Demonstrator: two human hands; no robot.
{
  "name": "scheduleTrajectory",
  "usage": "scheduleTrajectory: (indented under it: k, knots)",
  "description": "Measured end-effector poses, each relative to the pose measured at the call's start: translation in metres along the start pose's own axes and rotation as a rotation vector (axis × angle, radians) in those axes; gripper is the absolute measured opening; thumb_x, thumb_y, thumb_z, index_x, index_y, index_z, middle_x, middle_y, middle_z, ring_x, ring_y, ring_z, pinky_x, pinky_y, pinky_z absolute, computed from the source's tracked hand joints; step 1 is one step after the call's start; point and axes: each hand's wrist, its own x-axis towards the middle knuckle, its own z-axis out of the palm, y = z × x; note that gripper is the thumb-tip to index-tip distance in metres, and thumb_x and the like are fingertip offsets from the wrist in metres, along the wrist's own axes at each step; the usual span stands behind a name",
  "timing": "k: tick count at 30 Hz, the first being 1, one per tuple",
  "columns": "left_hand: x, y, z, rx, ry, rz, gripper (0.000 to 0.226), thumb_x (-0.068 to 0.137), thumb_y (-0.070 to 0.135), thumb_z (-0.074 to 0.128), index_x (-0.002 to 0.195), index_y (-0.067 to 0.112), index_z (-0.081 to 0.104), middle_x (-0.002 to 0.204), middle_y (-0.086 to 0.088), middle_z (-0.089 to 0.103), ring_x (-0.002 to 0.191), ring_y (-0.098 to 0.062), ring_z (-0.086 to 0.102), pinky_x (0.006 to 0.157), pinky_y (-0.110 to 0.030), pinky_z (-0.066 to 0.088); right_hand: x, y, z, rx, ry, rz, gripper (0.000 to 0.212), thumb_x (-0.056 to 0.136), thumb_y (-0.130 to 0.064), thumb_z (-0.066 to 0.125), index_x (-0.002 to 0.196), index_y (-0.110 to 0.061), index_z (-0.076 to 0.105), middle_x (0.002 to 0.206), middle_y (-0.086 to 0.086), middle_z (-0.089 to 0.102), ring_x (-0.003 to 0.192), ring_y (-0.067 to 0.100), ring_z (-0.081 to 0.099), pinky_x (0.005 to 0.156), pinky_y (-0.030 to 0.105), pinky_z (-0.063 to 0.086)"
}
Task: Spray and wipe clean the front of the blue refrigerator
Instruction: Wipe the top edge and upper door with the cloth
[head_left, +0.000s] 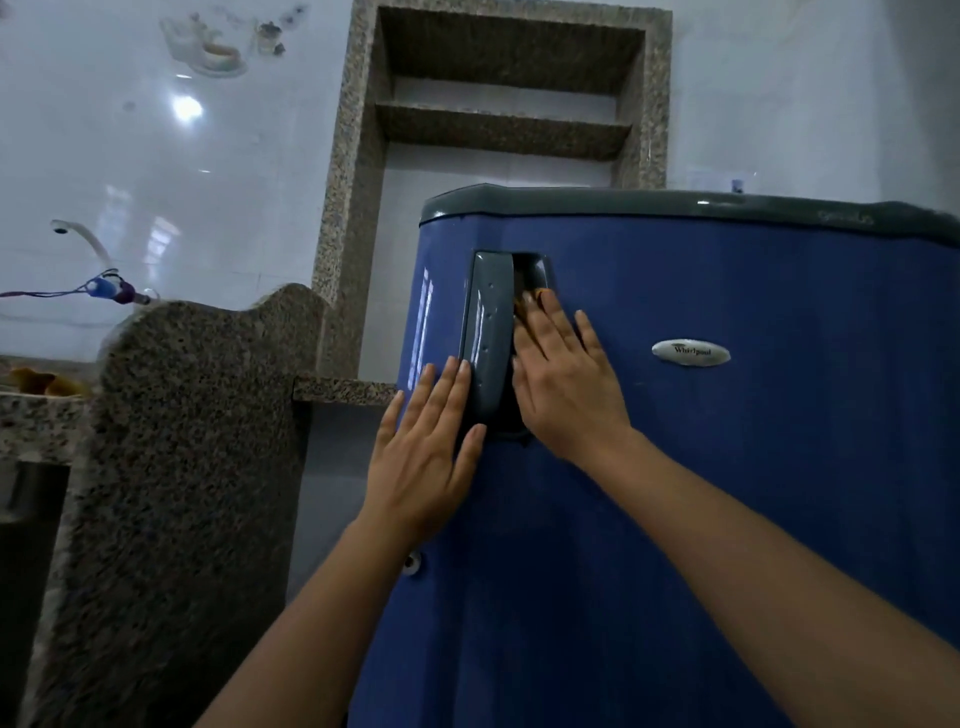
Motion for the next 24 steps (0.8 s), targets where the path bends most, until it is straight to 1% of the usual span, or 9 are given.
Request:
scheduleTrajectory:
  k: [2,5,7,12,16,19,21,23,24]
  knots:
    - [-0.002,-0.002,0.004,-0.004,0.028,0.008,0.061,0.093,0.050,0.015,0.145,0.019,0.008,0.151,0.008,0.012,0.139,-0.004,0.003,0.112,-0.029,0.001,-0.022,-0.003,0.000,-0.026,-0.024,-0.098,0.048,0.094,-0.026,0.028,0.133,-0.004,0.046,0.142,0.014,0.042,0.136,0.027,0.032,0.111,0.044,0.025]
    - [-0.003,-0.004,0.007,-0.010,0.041,0.024,0.063,0.094,0.053,0.012,0.145,0.016,0.010,0.151,0.005,0.015,0.140,-0.006,0.006,0.111,-0.029,0.002,-0.057,0.001,-0.004,-0.028,-0.074,-0.285,0.044,0.095,-0.025,0.031,0.131,-0.005,0.048,0.139,0.013,0.047,0.134,0.027,0.037,0.110,0.044,0.027]
    - [-0.005,-0.004,0.007,0.001,0.049,0.029,0.064,0.094,0.053,0.010,0.145,0.015,0.011,0.151,0.005,0.016,0.140,-0.007,0.008,0.111,-0.030,0.002,-0.052,0.015,-0.007,-0.072,-0.082,-0.369,0.043,0.096,-0.024,0.029,0.130,-0.005,0.049,0.137,0.013,0.049,0.132,0.027,0.040,0.108,0.045,0.026]
    - [-0.016,-0.008,0.011,0.016,0.053,0.038,0.061,0.094,0.048,0.018,0.146,0.016,0.008,0.152,0.003,0.016,0.140,-0.009,0.009,0.111,-0.032,0.004,-0.031,0.009,-0.004,-0.090,-0.012,-0.189,0.044,0.094,-0.023,0.032,0.131,-0.004,0.048,0.137,0.013,0.049,0.132,0.026,0.040,0.109,0.042,0.022]
    - [-0.027,-0.008,0.009,0.041,0.023,0.038,0.060,0.096,0.051,0.010,0.146,0.018,0.009,0.153,0.002,0.015,0.141,-0.011,0.008,0.112,-0.032,0.004,-0.088,-0.009,0.003,-0.026,-0.050,-0.233,0.045,0.098,-0.022,0.029,0.138,-0.003,0.039,0.146,0.014,0.037,0.138,0.026,0.028,0.110,0.042,0.026]
    - [-0.037,-0.012,0.010,0.047,0.003,0.033,0.061,0.096,0.052,0.007,0.147,0.019,0.008,0.153,0.004,0.013,0.142,-0.008,0.003,0.113,-0.031,0.003,-0.112,0.006,-0.002,-0.094,-0.060,-0.293,0.046,0.097,-0.022,0.033,0.140,-0.004,0.035,0.147,0.014,0.034,0.138,0.026,0.028,0.109,0.045,0.029]
    - [-0.044,-0.013,0.011,0.045,-0.007,0.021,0.061,0.096,0.052,0.007,0.147,0.019,0.008,0.153,0.003,0.013,0.142,-0.006,0.001,0.113,-0.031,0.002,-0.107,0.002,-0.001,-0.128,-0.038,-0.204,0.049,0.096,-0.024,0.034,0.141,-0.005,0.032,0.148,0.013,0.031,0.139,0.024,0.026,0.109,0.046,0.027]
    - [-0.053,-0.013,0.013,0.046,-0.017,0.008,0.061,0.096,0.052,0.006,0.147,0.018,0.008,0.153,0.003,0.014,0.142,-0.007,0.002,0.113,-0.031,0.002,-0.099,-0.021,0.004,-0.083,-0.005,-0.091,0.052,0.095,-0.026,0.033,0.143,-0.007,0.027,0.151,0.012,0.026,0.140,0.024,0.022,0.111,0.044,0.022]
    - [-0.057,-0.013,0.014,0.047,-0.025,0.003,0.061,0.096,0.052,0.006,0.147,0.017,0.009,0.154,0.002,0.014,0.142,-0.009,0.004,0.113,-0.032,0.003,-0.099,-0.033,0.008,-0.065,-0.016,-0.086,0.053,0.095,-0.027,0.032,0.144,-0.007,0.025,0.151,0.012,0.024,0.141,0.025,0.021,0.112,0.044,0.020]
